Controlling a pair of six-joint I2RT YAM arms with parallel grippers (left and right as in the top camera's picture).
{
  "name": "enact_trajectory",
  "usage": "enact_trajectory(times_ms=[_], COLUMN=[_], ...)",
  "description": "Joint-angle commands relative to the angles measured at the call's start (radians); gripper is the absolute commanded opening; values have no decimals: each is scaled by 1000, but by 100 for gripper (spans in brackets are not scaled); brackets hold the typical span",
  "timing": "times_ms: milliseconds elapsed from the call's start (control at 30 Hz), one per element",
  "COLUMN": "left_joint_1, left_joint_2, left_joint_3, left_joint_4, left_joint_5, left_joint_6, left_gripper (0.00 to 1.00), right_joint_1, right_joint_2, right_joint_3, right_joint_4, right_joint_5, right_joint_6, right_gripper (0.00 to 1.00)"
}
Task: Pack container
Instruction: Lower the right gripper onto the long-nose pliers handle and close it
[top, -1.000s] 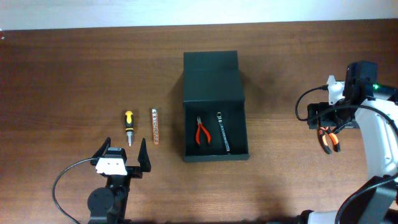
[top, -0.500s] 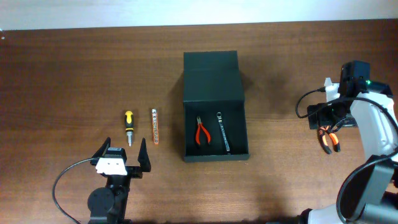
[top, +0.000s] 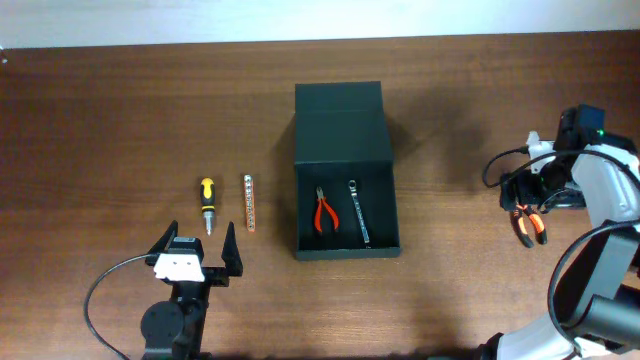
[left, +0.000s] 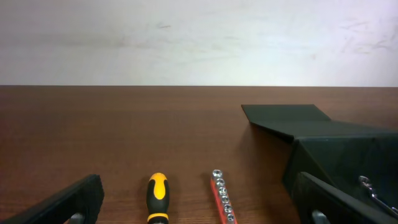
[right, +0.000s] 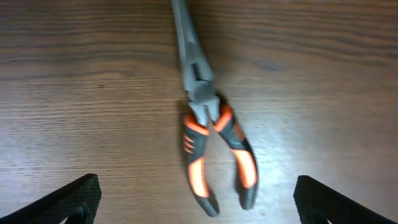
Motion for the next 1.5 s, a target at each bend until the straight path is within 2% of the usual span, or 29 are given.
enact_trajectory(times_ms=[0, 267, 867, 1467], left_joint_1=[7, 7, 7, 7], left_joint_2=[-4, -4, -4, -4], left_joint_3=[-6, -6, -6, -6], left_joint_4=[-4, -3, -4, -3], left_joint_5=[-7, -7, -7, -7], left_joint_6=[19, 19, 19, 19], left_gripper=[99, 99, 99, 99], right_joint_1=[-4, -4, -9, -10], right_joint_2=[6, 6, 14, 107], right_joint_3=[-3, -3, -7, -7], right_joint_4=[-3, -11, -18, 29], right_joint_5=[-58, 8, 47, 44], right_joint_6=[-59, -182, -177, -177], right_gripper=[99, 99, 99, 99])
